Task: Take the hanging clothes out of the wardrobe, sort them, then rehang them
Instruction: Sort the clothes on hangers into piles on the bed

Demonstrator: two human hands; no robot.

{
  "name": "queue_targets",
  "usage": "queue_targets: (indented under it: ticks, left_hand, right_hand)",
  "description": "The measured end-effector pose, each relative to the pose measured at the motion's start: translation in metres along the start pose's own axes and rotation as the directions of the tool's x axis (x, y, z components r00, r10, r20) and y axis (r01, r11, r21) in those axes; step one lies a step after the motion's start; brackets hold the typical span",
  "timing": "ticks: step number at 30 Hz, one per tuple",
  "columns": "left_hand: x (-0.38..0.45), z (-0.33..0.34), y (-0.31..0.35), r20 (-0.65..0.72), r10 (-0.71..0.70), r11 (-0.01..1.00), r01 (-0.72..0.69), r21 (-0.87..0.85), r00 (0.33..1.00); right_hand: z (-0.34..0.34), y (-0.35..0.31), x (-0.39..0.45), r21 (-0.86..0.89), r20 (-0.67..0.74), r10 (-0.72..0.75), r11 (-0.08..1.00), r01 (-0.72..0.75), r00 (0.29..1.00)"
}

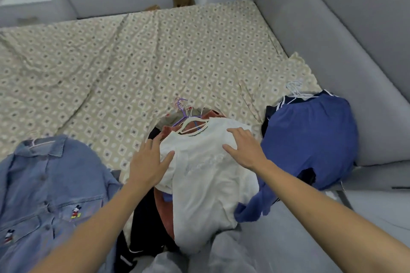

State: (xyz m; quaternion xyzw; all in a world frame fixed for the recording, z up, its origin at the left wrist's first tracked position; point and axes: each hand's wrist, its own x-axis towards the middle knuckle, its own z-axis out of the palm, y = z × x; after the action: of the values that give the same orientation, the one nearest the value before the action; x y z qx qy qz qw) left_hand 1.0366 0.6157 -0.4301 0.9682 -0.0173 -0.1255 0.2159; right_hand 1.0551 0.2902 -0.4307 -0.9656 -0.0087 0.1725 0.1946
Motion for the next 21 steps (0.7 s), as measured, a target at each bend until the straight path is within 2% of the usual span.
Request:
queue_targets:
  ticks: [6, 12, 17, 21]
  left_hand:
    - [0.091, 0.076, -0.001, 0.068, -0.167, 0.986, 0.166, 0.019, 0.984]
    - [0.191, 0.162, -0.039, 0.185, -0.346, 0.938, 0.341, 0.058, 0.92]
    - [0.207, 0.212, -0.08, 0.228, -0.429, 0.903, 0.422, 0.08, 0.874]
    - [0.204, 0.226, -0.087, 0.148, -0.413, 0.91, 0.399, 0.116, 0.899]
  right_hand:
    - [0.042, 0.059, 0.138, -0.007, 0.172, -0.049, 0.999, 0.051, 0.984]
    - [0.099, 0.121, 0.253, -0.041, 0.258, -0.055, 0.997, 0.068, 0.965]
    - [0.129, 0.138, 0.297, -0.041, 0.319, -0.071, 0.995, 0.089, 0.945]
    - [0.137, 0.141, 0.305, -0.043, 0.294, -0.124, 0.989, 0.142, 0.948]
